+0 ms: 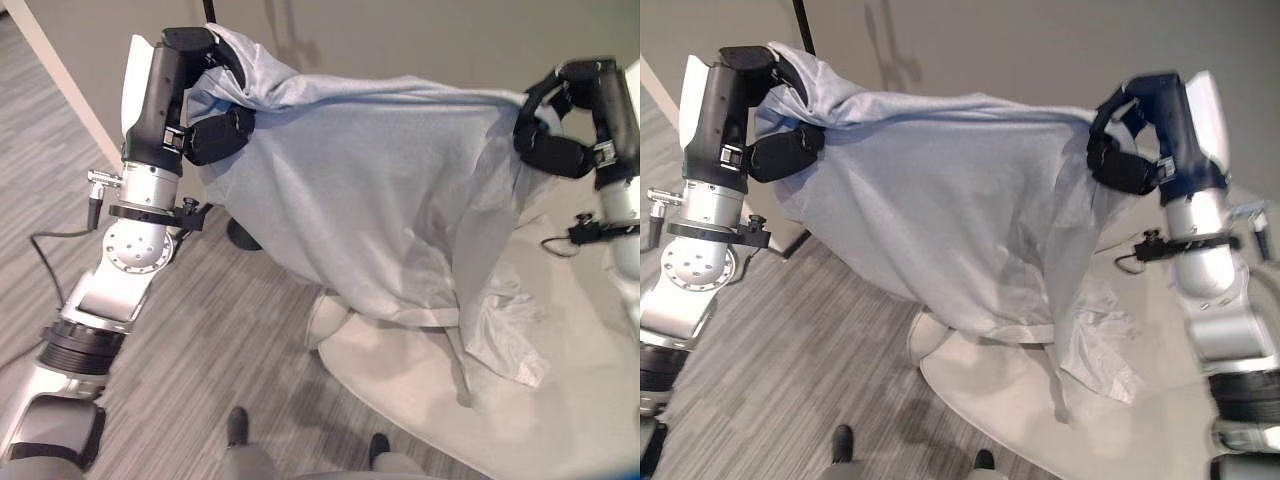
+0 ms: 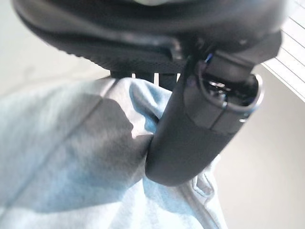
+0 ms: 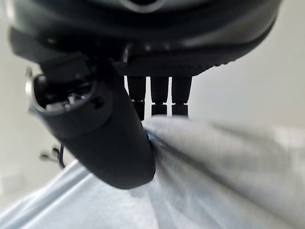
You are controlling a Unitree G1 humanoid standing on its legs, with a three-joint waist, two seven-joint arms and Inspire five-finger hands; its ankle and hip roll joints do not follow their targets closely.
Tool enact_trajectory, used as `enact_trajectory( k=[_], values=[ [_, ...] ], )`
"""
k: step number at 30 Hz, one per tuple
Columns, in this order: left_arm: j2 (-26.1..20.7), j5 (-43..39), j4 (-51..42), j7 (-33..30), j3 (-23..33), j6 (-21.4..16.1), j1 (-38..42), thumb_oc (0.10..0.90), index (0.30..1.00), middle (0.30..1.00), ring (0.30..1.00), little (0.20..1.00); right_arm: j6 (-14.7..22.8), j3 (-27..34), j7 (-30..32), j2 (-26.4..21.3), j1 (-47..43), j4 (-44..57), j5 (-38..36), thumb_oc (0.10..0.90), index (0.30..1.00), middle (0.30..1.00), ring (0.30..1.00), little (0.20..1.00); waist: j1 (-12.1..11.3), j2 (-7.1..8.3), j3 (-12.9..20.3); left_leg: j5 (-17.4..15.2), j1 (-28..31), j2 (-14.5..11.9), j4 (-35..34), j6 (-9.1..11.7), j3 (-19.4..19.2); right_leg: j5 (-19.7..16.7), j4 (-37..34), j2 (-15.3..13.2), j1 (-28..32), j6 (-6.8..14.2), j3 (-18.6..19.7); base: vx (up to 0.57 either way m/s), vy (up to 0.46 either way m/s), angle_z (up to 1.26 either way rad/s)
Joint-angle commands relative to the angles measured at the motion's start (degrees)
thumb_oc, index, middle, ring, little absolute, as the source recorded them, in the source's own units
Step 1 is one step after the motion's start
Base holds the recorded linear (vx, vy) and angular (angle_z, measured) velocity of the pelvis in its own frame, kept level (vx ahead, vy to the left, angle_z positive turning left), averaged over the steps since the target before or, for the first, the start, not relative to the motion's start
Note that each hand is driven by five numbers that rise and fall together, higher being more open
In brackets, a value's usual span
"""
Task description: Hang the clothes on the sofa on the clothes rack.
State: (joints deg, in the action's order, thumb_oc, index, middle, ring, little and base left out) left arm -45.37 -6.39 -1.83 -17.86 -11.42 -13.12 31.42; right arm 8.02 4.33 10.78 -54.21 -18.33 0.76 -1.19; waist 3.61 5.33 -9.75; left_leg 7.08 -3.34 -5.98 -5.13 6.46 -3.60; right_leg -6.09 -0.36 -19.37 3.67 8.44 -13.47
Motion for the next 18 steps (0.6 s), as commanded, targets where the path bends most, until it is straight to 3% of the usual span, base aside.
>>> enact_trajectory(
  k=[1,3,4,6,7,12,14,16,17,18],
  values=[
    [-2.3,-1.6,0.6,-4.9,9.5,-2.6,7.5,0.400,0.300,0.300,0.300,0.300,-1.2,5.9,5.6,-6.0,-4.1,-5.6,-1.4,0.400,0.300,0.300,0.300,0.300,-3.2,-1.06,6.5,-9.1,2.8,-0.5,0.1,-0.3,-3.7,-8.7,1.7,-2.4,-1.0,2.9,-2.6,0.10,0.472,-0.11],
    [-2.8,-0.6,0.6,-4.8,9.3,-2.5,8.3,0.400,0.300,0.300,0.300,0.300,-1.0,5.6,5.9,-5.2,-4.9,-5.8,-1.5,0.400,0.300,0.300,0.300,0.300,-3.0,-1.53,6.1,-10.0,3.6,0.7,0.1,-1.4,-5.2,-7.1,5.5,-2.3,-3.3,2.1,-2.9,0.16,0.464,-0.45],
    [-2.1,-0.6,1.1,-4.5,9.0,-2.6,8.2,0.400,0.300,0.300,0.300,0.300,-0.8,5.6,5.2,-5.5,-4.7,-5.8,-2.3,0.400,0.300,0.300,0.300,0.300,-1.3,-1.94,5.7,-10.9,4.9,1.9,0.1,-2.2,-5.3,-2.3,6.4,3.3,-5.5,0.7,1.1,0.22,0.402,-0.31],
    [-1.4,-0.8,1.0,-4.2,9.4,-2.6,7.6,0.400,0.300,0.300,0.300,0.300,-0.5,5.8,5.0,-5.9,-4.8,-5.5,-2.8,0.400,0.300,0.300,0.300,0.300,-0.8,-2.35,5.2,-11.0,5.5,2.4,0.1,-2.5,-5.2,2.1,5.5,8.3,-6.7,-0.6,3.6,0.24,0.261,0.16],
    [0.5,-0.8,1.5,-4.1,10.5,-1.9,5.1,0.400,0.300,0.300,0.300,0.300,0.0,6.1,5.4,-6.5,-4.6,-6.6,-3.1,0.400,0.300,0.300,0.300,0.300,0.0,-1.38,4.6,-12.2,6.7,5.0,0.1,-3.1,-5.6,3.6,1.3,16.6,-10.1,-1.8,1.9,0.25,0.163,0.16],
    [2.5,-0.3,0.3,-3.8,11.7,-1.7,4.4,0.400,0.300,0.300,0.300,0.300,-0.2,6.2,5.0,-6.4,-4.5,-5.8,-2.8,0.400,0.300,0.300,0.300,0.300,-0.3,-0.53,5.4,-12.3,7.6,6.3,0.1,-3.3,-4.8,2.8,-4.3,17.5,-5.8,-2.5,2.7,0.13,0.018,0.14],
    [2.7,-0.6,-0.3,-3.6,12.5,-2.1,3.4,0.400,0.300,0.300,0.300,0.300,0.4,4.3,4.8,-6.2,-7.3,-6.0,-3.9,0.400,0.300,0.300,0.300,0.300,-1.5,-0.30,4.9,-12.4,8.5,6.8,4.3,-3.0,-5.3,3.6,-4.6,17.5,-4.0,-2.6,3.2,0.16,-0.021,0.05],
    [3.7,-1.4,-1.0,-3.0,13.3,-2.4,2.6,0.400,0.300,0.300,0.300,0.300,0.5,5.0,4.5,-6.3,-7.0,-5.8,-4.3,0.400,0.300,0.300,0.300,0.300,-2.0,0.63,3.5,-11.3,4.4,6.0,16.6,-0.8,-5.7,4.4,-4.6,16.6,-2.0,-3.1,3.3,0.05,-0.042,-0.17],
    [4.2,-1.7,-1.5,-2.7,13.6,-2.5,2.2,0.400,0.300,0.300,0.300,0.300,0.3,5.8,4.4,-6.4,-6.3,-5.6,-4.2,0.400,0.300,0.300,0.300,0.300,-2.0,1.08,2.7,-9.2,0.7,4.3,23.8,1.3,-6.6,4.9,-4.6,15.9,-1.0,-3.5,2.8,0.06,-0.009,0.12],
    [5.3,-2.2,-1.9,-2.3,14.0,-2.7,1.4,0.400,0.300,0.300,0.300,0.300,-0.1,7.6,4.3,-6.2,-4.0,-5.0,-3.6,0.400,0.300,0.300,0.300,0.300,-1.8,1.53,1.8,-5.0,-4.6,0.9,32.0,3.9,-8.1,5.8,-4.6,14.7,0.1,-4.1,1.6,0.11,0.031,0.19]
  ],
)
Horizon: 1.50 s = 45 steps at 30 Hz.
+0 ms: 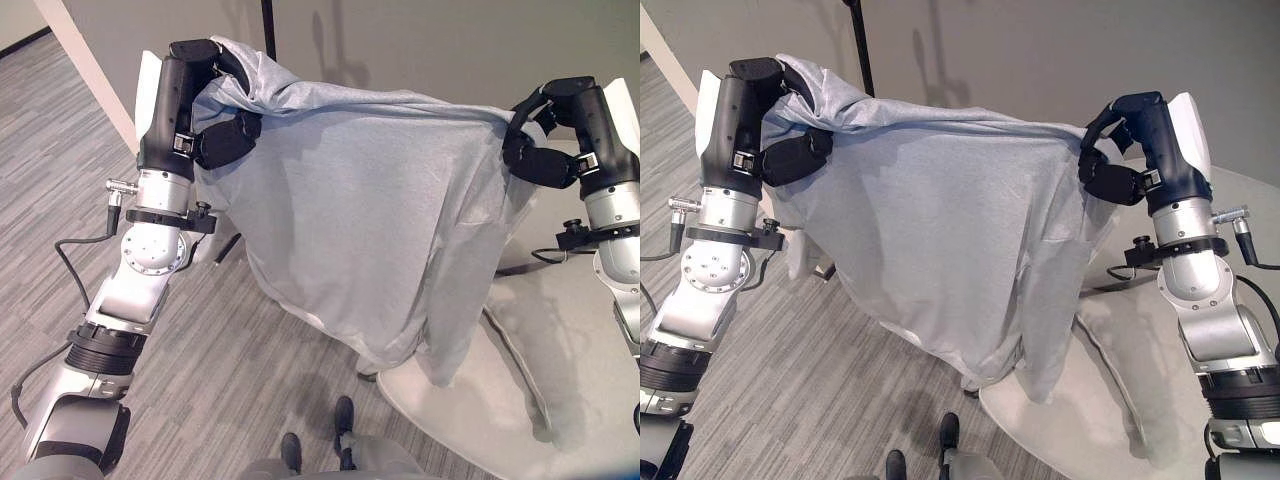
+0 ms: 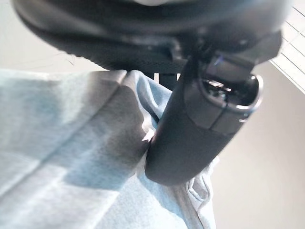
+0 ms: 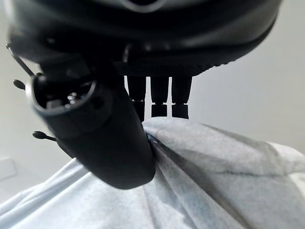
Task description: Hang the clothes on the sofa on the clothes rack.
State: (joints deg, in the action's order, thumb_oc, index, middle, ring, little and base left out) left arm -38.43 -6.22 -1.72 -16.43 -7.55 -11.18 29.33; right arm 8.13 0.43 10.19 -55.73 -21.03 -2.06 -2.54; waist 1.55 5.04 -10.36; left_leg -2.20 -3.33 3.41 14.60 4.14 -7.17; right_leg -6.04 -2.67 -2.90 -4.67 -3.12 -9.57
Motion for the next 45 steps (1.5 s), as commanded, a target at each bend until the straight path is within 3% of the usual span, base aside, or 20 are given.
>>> enact_trajectory(
  k=[1,3,4,5,8,10,11,14,16,17,21,24,25,26,29,32,37,43,45],
  values=[
    [-1.6,-2.5,-2.2,-3.9,9.7,-4.9,3.7,0.400,0.300,0.300,0.300,0.300,-0.4,12.0,4.8,-4.8,-0.3,-1.8,-1.8,0.400,0.300,0.300,0.300,0.300,0.3,1.89,2.5,4.5,-6.3,-9.9,13.6,6.0,-4.6,5.9,-2.3,-2.1,8.5,7.3,-2.5,0.11,0.044,0.36],
    [-1.7,-2.6,-2.0,-4.1,9.3,-5.0,4.1,0.400,0.300,0.300,0.300,0.300,-0.6,12.4,4.9,-4.7,0.4,-1.6,-1.6,0.400,0.300,0.300,0.300,0.300,0.2,2.04,2.8,4.3,-7.5,-11.1,13.6,5.4,-4.4,5.9,-2.3,-2.4,8.5,7.3,-2.7,0.13,0.091,0.23],
    [-1.7,-2.6,-1.9,-4.9,8.9,-4.9,4.7,0.400,0.300,0.300,0.300,0.300,-0.6,12.4,5.1,-4.9,1.0,-1.6,-1.7,0.400,0.300,0.300,0.300,0.300,0.5,2.21,3.3,4.0,-7.5,-14.5,8.3,4.4,-3.9,6.3,-2.3,-3.6,8.6,8.0,-2.7,0.19,0.138,-0.02],
    [-1.7,-2.6,-1.9,-4.9,8.8,-4.9,4.7,0.400,0.300,0.300,0.300,0.300,-0.6,12.5,5.1,-4.9,1.1,-1.6,-1.7,0.400,0.300,0.300,0.300,0.300,0.4,2.26,3.4,4.2,-7.2,-14.4,7.8,4.4,-3.9,6.4,-2.3,-3.6,8.6,8.0,-2.7,0.22,0.180,-0.13],
    [-2.1,-2.4,-2.1,-5.7,8.5,-4.8,4.8,0.400,0.300,0.300,0.300,0.300,-0.3,12.5,5.4,-5.6,1.9,-1.8,-1.5,0.400,0.300,0.300,0.300,0.300,0.5,1.69,4.8,6.2,-3.5,-18.4,-8.7,4.6,-1.8,7.7,-2.3,-5.2,8.9,9.6,-2.0,0.29,0.247,-0.22],
    [-3.2,-2.3,-1.8,-6.4,7.8,-4.7,5.4,0.400,0.300,0.300,0.300,0.300,0.4,12.0,6.0,-6.5,1.3,-2.2,-1.7,0.400,0.300,0.300,0.300,0.300,-0.3,0.28,5.6,8.9,-1.5,-19.5,-18.0,5.7,3.6,9.6,-2.3,-5.4,10.0,10.5,-0.6,0.34,0.308,-0.24],
    [-3.8,-2.0,-2.1,-6.6,7.8,-4.8,5.6,0.400,0.300,0.300,0.300,0.300,0.4,12.1,6.0,-7.0,1.0,-2.2,-1.7,0.400,0.300,0.300,0.300,0.300,-0.3,-0.43,5.7,8.9,-1.8,-19.1,-19.1,6.1,6.1,10.0,-2.3,-5.5,10.8,10.7,0.1,0.32,0.311,-0.30],
    [-4.0,-1.4,-4.2,-6.2,8.1,-5.4,6.0,0.400,0.300,0.300,0.300,0.300,0.0,12.6,6.1,-7.0,0.5,-2.2,-1.2,0.400,0.300,0.300,0.300,0.300,0.6,-2.79,7.4,5.5,-0.5,-16.8,-19.6,6.9,5.3,9.2,-2.3,-8.4,12.3,12.4,-0.2,0.35,0.370,-0.35],
    [-4.4,-0.7,-4.9,-6.4,8.5,-5.3,5.9,0.400,0.300,0.300,0.300,0.300,0.0,13.3,6.7,-6.9,0.3,-1.1,-0.6,0.400,0.300,0.300,0.300,0.300,0.3,-2.41,7.7,4.7,0.3,-14.9,-19.6,6.1,4.4,7.6,-2.3,-10.7,12.6,13.2,-0.1,0.22,0.282,-0.18],
    [-6.6,1.1,-7.4,-7.4,10.0,-5.9,6.0,0.400,0.300,0.300,0.300,0.300,0.5,14.0,7.3,-6.0,-0.8,0.6,-0.7,0.400,0.300,0.300,0.300,0.300,0.0,-2.38,7.3,2.9,1.2,-12.5,-19.6,4.0,3.5,2.9,-0.2,-13.2,11.3,13.0,0.1,0.17,0.304,-0.22],
    [-9.7,2.3,-12.8,-9.0,15.1,-6.7,3.3,0.400,0.300,0.300,0.300,0.300,1.4,11.4,7.2,-3.8,-5.4,2.7,-0.8,0.400,0.300,0.300,0.300,0.300,-2.3,-2.62,5.6,-0.1,4.7,-9.9,-19.6,0.3,-1.9,-3.0,10.3,-16.6,3.7,13.3,-0.4,0.09,0.291,-0.69],
    [-9.7,2.9,-13.3,-10.2,16.2,-6.9,3.7,0.400,0.300,0.300,0.300,0.300,2.1,9.2,6.2,-2.8,-7.1,3.7,-1.9,0.400,0.300,0.300,0.300,0.300,-1.9,-2.80,5.0,-0.8,6.4,-9.8,-19.6,0.1,-3.6,-2.0,9.3,-13.9,-1.1,13.2,-1.1,0.06,0.063,-0.60],
    [-9.6,3.2,-13.5,-10.5,16.5,-7.1,3.8,0.400,0.300,0.300,0.300,0.300,2.3,8.9,6.0,-2.8,-7.6,3.9,-2.4,0.400,0.300,0.300,0.300,0.300,-1.8,-2.53,4.8,-1.0,6.7,-9.6,-19.6,0.3,-4.2,-1.0,7.1,-12.6,-1.9,13.3,-1.9,0.11,-0.075,-0.21],
    [-10.0,4.6,-13.5,-11.0,17.2,-6.7,3.1,0.400,0.300,0.300,0.300,0.300,2.2,8.7,6.5,-3.9,-8.1,2.9,-1.5,0.400,0.300,0.300,0.300,0.300,-0.6,-2.45,5.1,-2.2,6.8,-10.1,-19.6,0.9,-4.3,0.8,0.9,-10.0,-0.2,13.9,-0.3,0.07,-0.077,-0.28],
    [-7.7,3.9,-13.6,-11.6,17.6,-7.1,3.0,0.400,0.300,0.300,0.300,0.300,2.3,8.2,5.4,-3.4,-7.9,4.1,-2.3,0.400,0.300,0.300,0.300,0.300,-0.9,-1.13,5.7,-1.4,7.2,-10.2,-19.6,1.2,-4.0,0.5,-1.8,-9.0,1.4,13.2,1.0,0.12,-0.111,0.20],
    [-4.7,3.2,-14.0,-10.8,18.8,-7.7,0.5,0.400,0.300,0.300,0.300,0.300,3.6,8.9,5.6,-3.9,-7.9,3.2,-4.5,0.400,0.300,0.300,0.300,0.300,-1.6,-1.10,7.3,-0.8,8.1,-11.7,-19.6,2.3,-4.4,2.5,-2.3,-7.8,3.6,12.8,-0.9,0.13,-0.152,0.28],
    [-4.2,2.5,-12.6,-9.8,18.9,-7.0,-1.9,0.400,0.300,0.300,0.300,0.300,3.2,8.9,4.9,-4.8,-7.8,3.2,-4.9,0.400,0.300,0.300,0.300,0.300,-2.1,-1.11,8.9,-0.3,10.3,-13.8,-19.6,3.9,-4.7,4.3,-2.3,-6.2,7.0,12.3,-4.1,0.12,-0.126,0.15],
    [-4.1,2.7,-12.7,-9.7,19.0,-6.6,-2.6,0.400,0.300,0.300,0.300,0.300,3.9,5.3,4.8,-5.2,-12.6,2.3,-6.6,0.400,0.300,0.300,0.300,0.300,-2.5,-1.02,8.9,1.0,11.9,-15.8,-19.6,4.8,-5.2,5.7,-2.3,-4.1,8.0,11.4,-4.1,0.06,-0.132,-0.06],
    [-4.0,2.3,-12.7,-9.5,19.4,-6.7,-3.4,0.400,0.300,0.300,0.300,0.300,4.6,4.0,4.0,-4.9,-14.7,2.1,-9.1,0.400,0.300,0.300,0.300,0.300,-3.0,-0.78,8.6,2.8,12.7,-16.4,-19.6,4.9,-5.2,6.2,-2.3,-3.1,8.3,10.7,-3.7,0.06,-0.127,-0.18]
  ],
)
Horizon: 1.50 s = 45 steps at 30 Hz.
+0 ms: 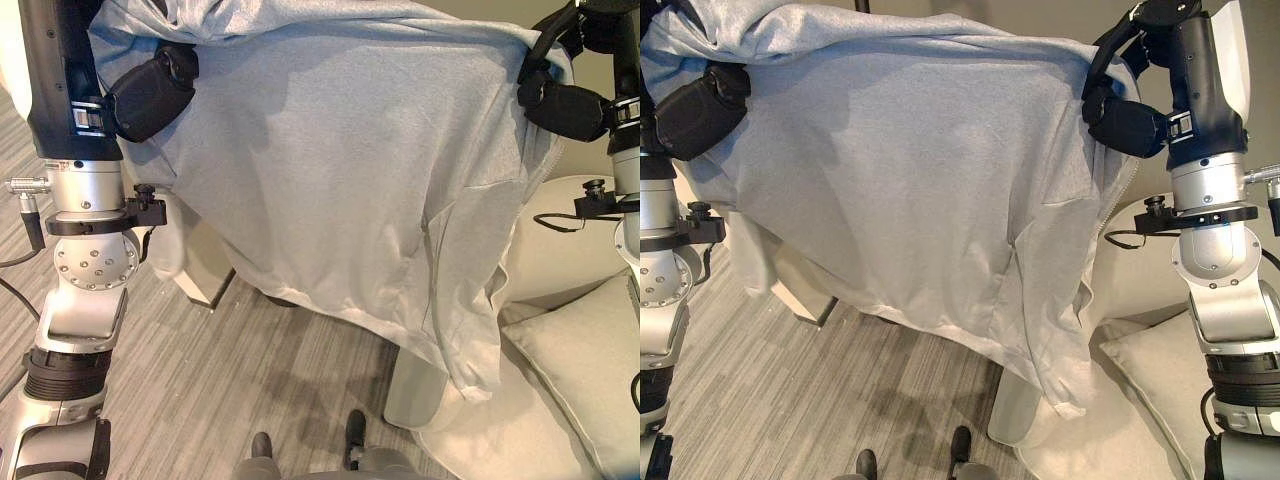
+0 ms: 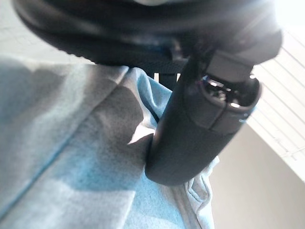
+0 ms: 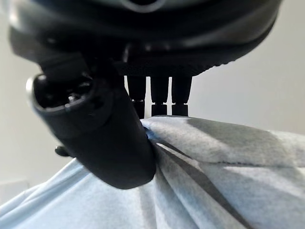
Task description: Hang the clothes on the sofa on the clothes rack.
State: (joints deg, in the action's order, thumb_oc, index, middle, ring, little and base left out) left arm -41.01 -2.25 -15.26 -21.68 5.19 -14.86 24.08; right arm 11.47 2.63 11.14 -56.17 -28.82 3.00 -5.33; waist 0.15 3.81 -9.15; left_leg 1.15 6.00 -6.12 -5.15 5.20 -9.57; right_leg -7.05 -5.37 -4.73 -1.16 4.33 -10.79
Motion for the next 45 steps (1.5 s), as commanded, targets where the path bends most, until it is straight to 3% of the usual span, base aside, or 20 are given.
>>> enact_trajectory(
  k=[1,5,6,7,8,10,12,15,18,20,23,24,27,28,29,32,39,45],
  values=[
    [-1.2,-2.0,0.8,-4.2,6.8,-3.2,1.6,0.400,0.300,0.300,0.300,0.300,1.4,1.3,3.1,-4.6,-7.8,-3.2,-7.1,0.400,0.300,0.300,0.300,0.300,-1.8,0.62,7.1,-0.1,3.3,-7.1,1.3,3.8,-2.5,7.7,0.4,-0.8,5.1,2.9,-2.3,0.03,-0.162,-0.18],
    [0.3,-3.6,0.2,-4.2,7.1,-3.6,1.3,0.400,0.300,0.300,0.300,0.300,1.9,0.8,3.4,-6.9,-11.1,-3.2,-9.4,0.400,0.300,0.300,0.300,0.300,-3.6,2.48,3.5,2.0,-3.9,-7.0,16.0,4.3,2.5,9.0,0.4,-0.9,7.2,1.1,-2.6,0.00,-0.148,-0.09],
    [1.0,-4.1,0.2,-4.4,6.7,-3.8,1.9,0.400,0.300,0.300,0.300,0.300,1.9,1.2,3.4,-7.3,-11.5,-3.5,-11.0,0.400,0.300,0.300,0.300,0.300,-3.7,3.00,2.1,1.7,-8.5,-6.5,18.7,4.2,3.0,9.1,0.4,-1.3,8.1,1.0,-4.3,0.02,-0.084,0.21],
    [1.0,-4.1,0.2,-4.4,6.7,-3.8,2.1,0.400,0.300,0.300,0.300,0.300,1.9,1.4,3.4,-7.4,-11.4,-3.4,-11.2,0.400,0.300,0.300,0.300,0.300,-3.4,3.05,2.2,1.6,-8.9,-6.3,19.0,4.1,3.3,9.2,0.4,-1.5,8.0,1.0,-4.6,0.08,-0.023,0.38],
    [1.2,-4.3,0.2,-4.3,6.3,-3.5,2.2,0.400,0.300,0.300,0.300,0.300,2.5,2.1,3.0,-6.9,-10.8,-3.0,-13.3,0.400,0.300,0.300,0.300,0.300,-3.2,3.37,2.6,-1.0,-10.3,-4.8,15.4,3.0,2.5,9.1,0.4,-2.1,8.0,1.7,-5.5,0.14,0.069,0.54],
    [0.9,-3.8,-0.1,-4.1,5.5,-3.3,2.7,0.400,0.300,0.300,0.300,0.300,3.2,2.9,3.0,-6.7,-10.7,-2.8,-15.3,0.400,0.300,0.300,0.300,0.300,-3.7,3.15,3.3,0.5,-12.9,-3.3,7.7,3.0,1.1,9.1,0.4,-2.8,8.2,2.6,-6.1,0.17,0.118,0.80],
    [0.4,-3.7,0.1,-4.3,5.2,-3.2,2.8,0.400,0.300,0.300,0.300,0.300,3.1,1.8,3.0,-5.8,-12.0,-3.1,-16.6,0.400,0.300,0.300,0.300,0.300,-4.2,2.35,4.7,1.6,-11.7,-2.6,1.5,2.8,1.6,10.0,0.4,-2.7,7.5,3.4,-5.6,0.16,0.122,0.26],
    [-0.2,-3.1,-0.7,-4.0,5.9,-3.4,1.7,0.400,0.300,0.300,0.300,0.300,3.1,1.0,2.9,-4.6,-13.6,-2.3,-16.7,0.400,0.300,0.300,0.300,0.300,-3.9,1.45,6.5,0.1,-9.7,-1.0,0.1,2.5,1.1,9.2,0.4,-3.8,7.7,4.2,-5.2,0.29,0.227,-0.23],
    [-1.8,-2.9,-1.0,-4.1,6.7,-3.5,1.8,0.400,0.300,0.300,0.300,0.300,3.3,-2.2,3.1,-2.9,-18.0,-2.5,-18.0,0.400,0.300,0.300,0.300,0.300,-4.7,1.52,7.2,-1.5,-8.2,0.7,0.1,1.1,-0.8,8.3,0.4,-5.9,7.2,5.5,-3.5,0.24,0.225,-0.98],
    [-4.9,-3.0,-0.9,-4.3,7.0,-3.2,2.8,0.400,0.300,0.300,0.300,0.300,2.9,-4.9,3.7,-3.3,-22.5,-0.8,-15.1,0.400,0.300,0.300,0.300,0.300,-5.2,2.07,6.6,-4.1,-6.2,3.0,0.1,-1.0,-2.7,3.2,3.3,-9.4,6.5,6.9,-2.6,0.23,0.209,-0.71],
    [-5.4,-2.8,-0.5,-4.6,7.0,-3.3,3.6,0.400,0.300,0.300,0.300,0.300,3.0,-6.5,4.0,-3.3,-24.9,-1.3,-14.9,0.400,0.300,0.300,0.300,0.300,-5.5,2.08,6.1,-4.3,-5.8,3.1,0.1,-1.3,-3.5,1.8,4.3,-10.2,5.1,7.3,-2.0,0.05,-0.004,-0.21],
    [-6.4,-2.4,-0.1,-4.9,6.7,-3.5,4.8,0.400,0.300,0.300,0.300,0.300,3.3,-8.5,4.3,-3.2,-28.2,-2.5,-16.0,0.400,0.300,0.300,0.300,0.300,-5.8,1.96,5.6,-4.7,-5.1,2.1,0.1,-0.9,-4.1,-0.7,2.8,-11.0,2.2,7.4,-2.0,0.07,-0.115,-0.13],
    [-7.7,-1.5,0.7,-5.6,7.0,-3.4,4.9,0.400,0.300,0.300,0.300,0.300,3.9,-9.6,5.5,-4.9,-30.1,-2.6,-14.8,0.400,0.300,0.300,0.300,0.300,-4.0,1.27,4.4,-5.4,-3.9,0.2,0.1,-0.2,-4.0,-1.2,0.4,-10.6,-3.3,8.0,1.3,0.11,-0.138,-0.08],
    [-7.3,-0.8,1.6,-5.7,7.9,-3.1,4.3,0.400,0.300,0.300,0.300,0.300,3.3,-8.6,5.0,-4.7,-30.0,-3.9,-16.2,0.400,0.300,0.300,0.300,0.300,-3.8,2.52,4.8,-5.4,-2.5,0.3,0.1,0.7,-3.6,-0.3,0.4,-10.5,-2.2,8.0,3.2,0.10,-0.139,0.04],
    [-7.3,-0.8,1.8,-5.7,7.8,-3.2,4.5,0.400,0.300,0.300,0.300,0.300,3.5,-8.7,5.0,-4.7,-30.1,-4.2,-16.3,0.400,0.300,0.300,0.300,0.300,-3.8,2.59,4.6,-5.3,-2.5,0.4,0.1,0.7,-3.5,-0.5,0.4,-10.5,-2.1,8.0,3.2,0.10,-0.182,0.11],
    [-6.0,-0.7,2.7,-5.9,7.1,-3.3,4.3,0.400,0.300,0.300,0.300,0.300,3.8,-10.0,5.1,-6.9,-31.4,-6.3,-17.9,0.400,0.300,0.300,0.300,0.300,-3.8,3.14,5.8,-4.8,-2.1,-1.0,0.1,1.4,-3.1,1.7,0.4,-9.4,-1.1,7.5,1.4,0.08,-0.144,0.05],
    [-6.1,-0.5,6.1,-7.0,5.2,-2.3,5.4,0.400,0.300,0.300,0.300,0.300,3.2,-14.9,4.5,-9.9,-35.8,-12.0,-20.9,0.400,0.300,0.300,0.300,0.300,-3.7,2.37,7.2,-4.4,-2.1,-2.5,0.1,2.6,-0.6,4.5,0.4,-8.0,3.5,6.6,-3.4,0.09,-0.078,0.38],
    [-6.6,-0.7,8.6,-7.9,2.8,-1.9,9.1,0.400,0.300,0.300,0.300,0.300,1.8,-18.6,5.5,-9.4,-40.2,-14.4,-18.7,0.400,0.300,0.300,0.300,0.300,-3.7,2.02,7.3,-4.9,-1.9,-2.2,0.1,2.8,-0.2,5.1,0.4,-8.3,4.0,6.3,-3.4,0.04,-0.053,0.12]
  ],
)
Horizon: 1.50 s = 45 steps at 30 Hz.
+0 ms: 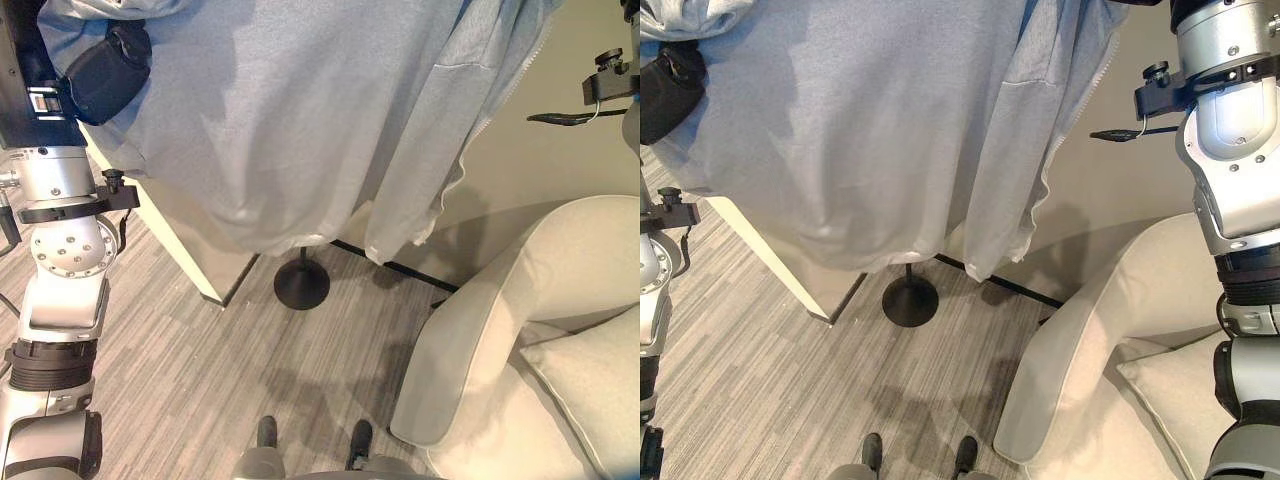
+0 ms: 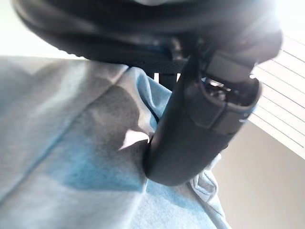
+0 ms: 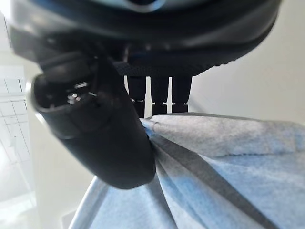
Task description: Hang the clothes on the sofa on the clothes rack.
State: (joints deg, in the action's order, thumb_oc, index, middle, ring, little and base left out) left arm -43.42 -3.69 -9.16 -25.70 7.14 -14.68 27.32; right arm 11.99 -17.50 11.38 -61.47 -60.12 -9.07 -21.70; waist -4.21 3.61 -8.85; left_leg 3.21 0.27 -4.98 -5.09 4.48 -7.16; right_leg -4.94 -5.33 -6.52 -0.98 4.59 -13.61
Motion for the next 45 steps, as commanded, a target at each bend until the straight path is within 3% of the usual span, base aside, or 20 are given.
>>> enact_trajectory(
  k=[1,4,5,8,9,10,12,13,14,15,18,21,22,25,26,27,28,31,35,45],
  values=[
    [-4.1,0.8,2.4,-3.9,1.0,-2.1,5.6,0.400,0.300,0.300,0.300,0.300,1.1,1.0,5.3,-4.1,-9.5,-2.2,-2.0,0.400,0.300,0.300,0.300,0.300,0.7,2.19,7.0,-7.1,4.0,-3.5,0.1,3.6,-2.7,3.1,0.3,-6.4,4.0,5.9,-0.5,0.04,-0.100,-0.01],
    [-3.9,1.2,1.8,-3.6,2.2,-1.9,3.9,0.400,0.300,0.300,0.300,0.300,1.0,0.2,4.8,-3.6,-10.2,-0.8,-1.3,0.400,0.300,0.300,0.300,0.300,1.0,2.04,7.2,-7.3,5.4,-4.2,0.1,3.8,-3.3,3.8,0.3,-5.5,4.3,5.2,0.1,0.08,-0.126,-0.06],
    [-3.8,0.9,1.3,-3.2,2.8,-2.1,3.2,0.400,0.300,0.300,0.300,0.300,1.3,-0.3,4.4,-3.2,-11.2,-0.3,-1.7,0.400,0.300,0.300,0.300,0.300,0.8,1.99,7.0,-6.1,6.7,-5.0,0.8,3.8,-3.7,5.0,0.3,-4.5,4.7,4.4,0.8,0.10,-0.204,-0.17],
    [-3.3,-0.1,0.4,-2.7,3.9,-2.4,2.5,0.400,0.300,0.300,0.300,0.300,2.3,-0.2,3.9,-3.4,-12.2,1.6,-2.4,0.400,0.300,0.300,0.300,0.300,-0.6,2.72,3.5,-2.2,1.0,-6.8,15.2,4.4,-0.8,6.9,0.3,-3.2,7.0,1.9,1.7,0.00,-0.209,-0.24],
    [-3.3,-0.1,0.4,-2.6,4.0,-2.4,2.6,0.400,0.300,0.300,0.300,0.300,2.3,-0.1,3.9,-3.5,-12.2,1.7,-2.4,0.400,0.300,0.300,0.300,0.300,-0.4,2.68,3.2,-2.5,0.2,-7.0,16.6,4.5,-0.3,6.8,0.3,-3.1,7.1,1.7,1.5,0.17,-0.243,-0.29],
    [-2.5,-1.0,-0.4,-2.8,3.0,-2.5,5.0,0.400,0.300,0.300,0.300,0.300,3.9,3.3,4.2,-5.6,-10.1,5.5,-2.9,0.400,0.300,0.300,0.300,0.300,-0.9,3.39,0.4,-0.9,-13.0,-7.1,21.5,5.2,2.9,9.0,0.3,-2.2,10.2,1.5,-0.5,0.27,-0.118,-0.10],
    [-2.8,-0.7,-0.3,-3.1,1.7,-2.3,6.1,0.400,0.300,0.300,0.300,0.300,4.3,4.1,4.7,-6.6,-9.0,6.5,-2.3,0.400,0.300,0.300,0.300,0.300,-1.0,3.49,1.4,0.5,-13.3,-6.5,15.1,5.3,2.2,9.5,0.3,-2.7,10.0,2.2,-0.8,0.27,0.012,0.57],
    [-3.1,0.1,-0.3,-3.6,1.3,-2.1,5.9,0.400,0.300,0.300,0.300,0.300,4.5,4.0,5.2,-7.5,-8.7,6.2,-0.9,0.400,0.300,0.300,0.300,0.300,-0.9,2.90,3.0,0.6,-11.3,-6.7,6.8,5.1,1.4,10.5,0.3,-3.1,10.5,3.4,-0.9,0.25,0.141,0.59],
    [-3.2,-0.1,-0.3,-4.1,1.5,-2.3,5.9,0.400,0.300,0.300,0.300,0.300,3.4,5.1,6.2,-7.6,-7.7,5.6,0.2,0.400,0.300,0.300,0.300,0.300,-1.1,2.42,4.1,0.9,-10.5,-5.7,4.7,5.0,2.5,10.9,0.3,-3.8,10.9,4.0,-0.8,0.44,0.266,0.19],
    [-3.1,0.0,-0.2,-5.2,1.5,-2.6,6.7,0.400,0.300,0.300,0.300,0.300,3.3,6.3,7.1,-7.5,-6.9,6.9,2.2,0.400,0.300,0.300,0.300,0.300,-0.4,2.53,5.6,-1.2,-10.3,-2.8,5.8,4.0,3.4,8.5,0.3,-5.9,11.9,4.5,-0.8,0.31,0.190,-0.33],
    [-3.1,0.7,-0.7,-6.0,1.4,-2.6,7.0,0.400,0.300,0.300,0.300,0.300,3.1,6.3,8.2,-6.5,-7.4,7.0,3.7,0.400,0.300,0.300,0.300,0.300,-0.5,2.37,6.3,-2.9,-7.4,-0.2,4.6,1.7,2.0,5.1,2.8,-8.8,11.6,5.2,0.1,0.27,0.223,-0.29],
    [-4.2,1.9,-2.2,-6.1,1.6,-2.9,7.1,0.400,0.300,0.300,0.300,0.300,2.4,4.7,9.0,-7.6,-9.4,6.1,4.9,0.400,0.300,0.300,0.300,0.300,-0.4,1.94,7.0,-3.6,-2.1,2.6,0.2,-0.1,-0.6,-2.0,10.9,-12.6,7.8,6.3,2.1,0.21,0.228,-0.85],
    [-4.5,2.2,-2.1,-6.3,1.7,-2.9,7.6,0.400,0.300,0.300,0.300,0.300,2.3,4.2,9.1,-8.1,-10.0,5.6,4.8,0.400,0.300,0.300,0.300,0.300,-0.2,1.93,7.1,-4.6,-1.1,3.0,0.1,-0.3,-0.7,-2.3,10.3,-12.9,6.9,6.2,2.5,0.18,0.133,-0.31],
    [-5.0,2.4,-2.1,-6.2,2.2,-3.2,7.8,0.400,0.300,0.300,0.300,0.300,2.9,3.9,9.2,-8.4,-11.5,4.8,3.5,0.400,0.300,0.300,0.300,0.300,0.3,1.17,6.8,-6.4,1.1,2.6,0.1,-0.3,-0.7,-1.7,6.4,-11.3,2.8,6.2,3.5,0.13,-0.014,-0.48],
    [-6.0,3.5,-2.7,-6.5,2.9,-2.8,6.6,0.400,0.300,0.300,0.300,0.300,2.5,3.6,9.7,-9.6,-11.6,3.9,4.5,0.400,0.300,0.300,0.300,0.300,1.4,1.11,5.6,-7.2,1.9,1.7,0.1,0.0,-0.3,0.9,0.9,-9.1,0.7,6.8,6.0,0.06,-0.068,-0.26],
    [-6.0,3.4,-2.8,-6.4,3.0,-2.8,6.4,0.400,0.300,0.300,0.300,0.300,2.4,3.7,9.5,-9.6,-11.6,3.8,4.5,0.400,0.300,0.300,0.300,0.300,1.4,1.19,5.6,-7.3,2.0,1.7,0.1,0.1,-0.3,0.9,0.4,-9.1,1.1,6.7,5.9,0.07,-0.119,0.02],
    [-5.5,3.6,-2.2,-7.2,3.4,-3.0,7.5,0.400,0.300,0.300,0.300,0.300,2.8,3.2,8.8,-8.4,-11.8,4.1,3.8,0.400,0.300,0.300,0.300,0.300,1.5,2.23,5.1,-6.8,2.5,1.1,0.3,0.5,-0.6,0.8,0.3,-8.9,1.8,7.2,7.4,0.05,-0.108,0.47],
    [-3.1,3.2,-2.3,-7.2,3.7,-3.7,6.5,0.400,0.300,0.300,0.300,0.300,3.7,2.9,8.5,-8.7,-11.8,3.6,2.6,0.400,0.300,0.300,0.300,0.300,0.8,3.27,5.5,-6.2,3.5,-0.2,0.2,1.2,-1.1,1.9,0.3,-7.6,2.1,6.8,6.8,0.08,-0.124,0.28],
    [-1.1,2.7,-2.9,-6.7,3.9,-3.7,4.3,0.400,0.300,0.300,0.300,0.300,3.6,2.1,7.4,-10.1,-11.7,3.1,1.2,0.400,0.300,0.300,0.300,0.300,0.8,3.52,6.7,-6.0,3.6,-1.3,0.1,1.9,0.0,3.0,0.3,-6.2,3.4,6.2,5.4,0.08,-0.088,0.11],
    [0.6,2.9,-5.1,-7.7,5.0,-3.9,2.5,0.400,0.300,0.300,0.300,0.300,3.3,4.1,6.0,-8.3,-8.0,4.3,1.0,0.400,0.300,0.300,0.300,0.300,-0.2,3.25,7.7,-5.9,3.0,-1.9,0.1,2.8,1.4,4.7,0.3,-6.0,6.6,6.0,1.3,0.02,-0.032,0.30]
  ],
)
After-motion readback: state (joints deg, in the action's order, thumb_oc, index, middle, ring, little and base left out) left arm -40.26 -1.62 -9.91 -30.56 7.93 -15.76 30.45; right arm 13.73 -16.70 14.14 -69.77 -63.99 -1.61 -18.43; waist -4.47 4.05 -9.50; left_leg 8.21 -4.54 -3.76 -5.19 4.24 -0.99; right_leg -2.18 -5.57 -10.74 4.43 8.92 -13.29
